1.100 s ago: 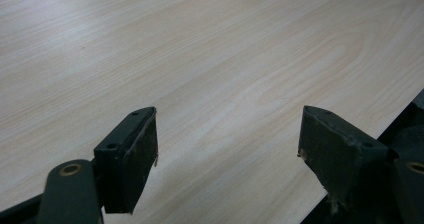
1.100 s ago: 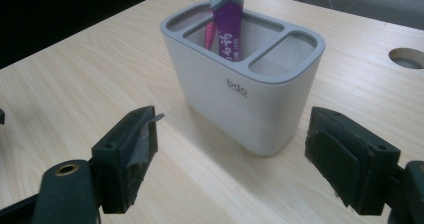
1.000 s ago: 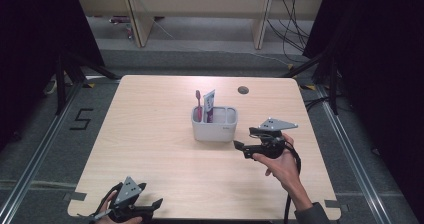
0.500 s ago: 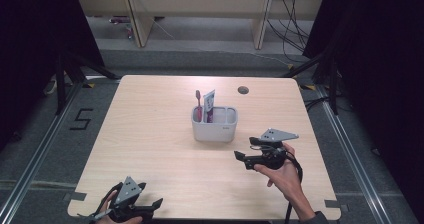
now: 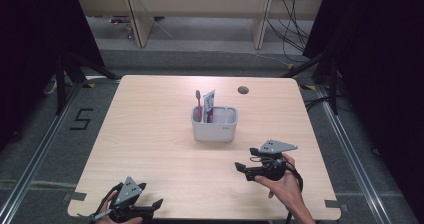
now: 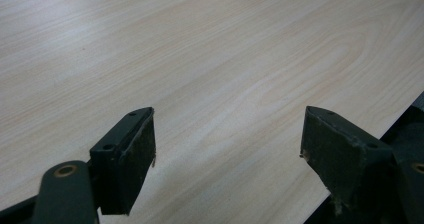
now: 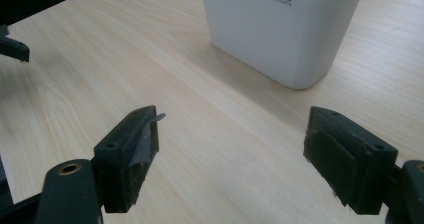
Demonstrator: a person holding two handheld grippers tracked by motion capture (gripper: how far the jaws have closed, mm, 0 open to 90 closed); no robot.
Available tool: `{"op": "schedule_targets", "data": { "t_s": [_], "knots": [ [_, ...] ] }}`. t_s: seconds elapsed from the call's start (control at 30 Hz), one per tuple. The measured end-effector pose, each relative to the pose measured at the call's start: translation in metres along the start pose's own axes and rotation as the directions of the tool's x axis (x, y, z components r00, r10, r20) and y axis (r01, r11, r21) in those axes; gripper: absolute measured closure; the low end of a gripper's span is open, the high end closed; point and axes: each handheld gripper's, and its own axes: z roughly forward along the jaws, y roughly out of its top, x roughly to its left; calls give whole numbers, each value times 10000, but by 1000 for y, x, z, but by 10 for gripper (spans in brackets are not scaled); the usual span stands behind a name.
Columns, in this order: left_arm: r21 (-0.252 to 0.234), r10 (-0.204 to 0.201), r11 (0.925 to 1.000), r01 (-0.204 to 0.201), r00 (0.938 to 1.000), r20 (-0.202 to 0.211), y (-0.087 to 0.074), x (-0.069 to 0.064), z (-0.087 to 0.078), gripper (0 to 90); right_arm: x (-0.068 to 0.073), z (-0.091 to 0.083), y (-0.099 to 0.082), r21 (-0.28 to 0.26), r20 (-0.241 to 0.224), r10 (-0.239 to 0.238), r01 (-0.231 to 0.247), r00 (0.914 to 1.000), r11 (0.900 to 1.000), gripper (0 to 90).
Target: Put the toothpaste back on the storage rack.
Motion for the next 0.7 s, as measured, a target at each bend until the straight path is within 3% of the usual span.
{"op": "schedule_targets", "data": {
  "t_s": [0.03, 0.13, 0.17, 0.2, 0.3, 0.37, 0.47, 0.57, 0.7],
  "knots": [
    [44, 43, 10000, -43, 10000, 1, 0, 0, 0, 215, -1, 1, -2, -83, 46, -281, 281, 9996, 9996, 226],
    [92, 65, 9999, -65, 10000, -39, -2, 0, 1, 216, 2, 2, -9, 112, -30, -81, 81, 10000, 9999, 225],
    [147, 68, 9999, -67, 9999, -81, -1, 0, 0, 216, 2, 3, -10, 137, -52, -313, 314, 9995, 9994, 225],
    [80, 20, 10000, -19, 10000, -91, -2, 1, 1, 216, 4, 3, -12, 225, -35, -87, 88, 10000, 9997, 226],
    [18, 15, 10000, -15, 10000, -82, -3, 0, 0, 216, 9, 4, -16, 477, -8, -43, 44, 10000, 9989, 226],
    [88, 90, 9999, -89, 9999, -122, -3, 1, 0, 216, 9, 5, -19, 388, 89, -552, 548, 9984, 9977, 225],
    [37, 76, 10000, -76, 10000, -20, -3, 1, -1, 216, 13, 5, -23, 582, -130, -437, 444, 9990, 9973, 225],
    [29, 92, 10000, -92, 10000, -23, -3, 1, -1, 216, 16, 3, -27, 583, -67, -358, 362, 9993, 9976, 225],
    [4, 55, 10000, -55, 10000, -31, -3, 1, -1, 216, 17, 1, -30, 592, -143, -509, 516, 9986, 9969, 220]
  ]
}}
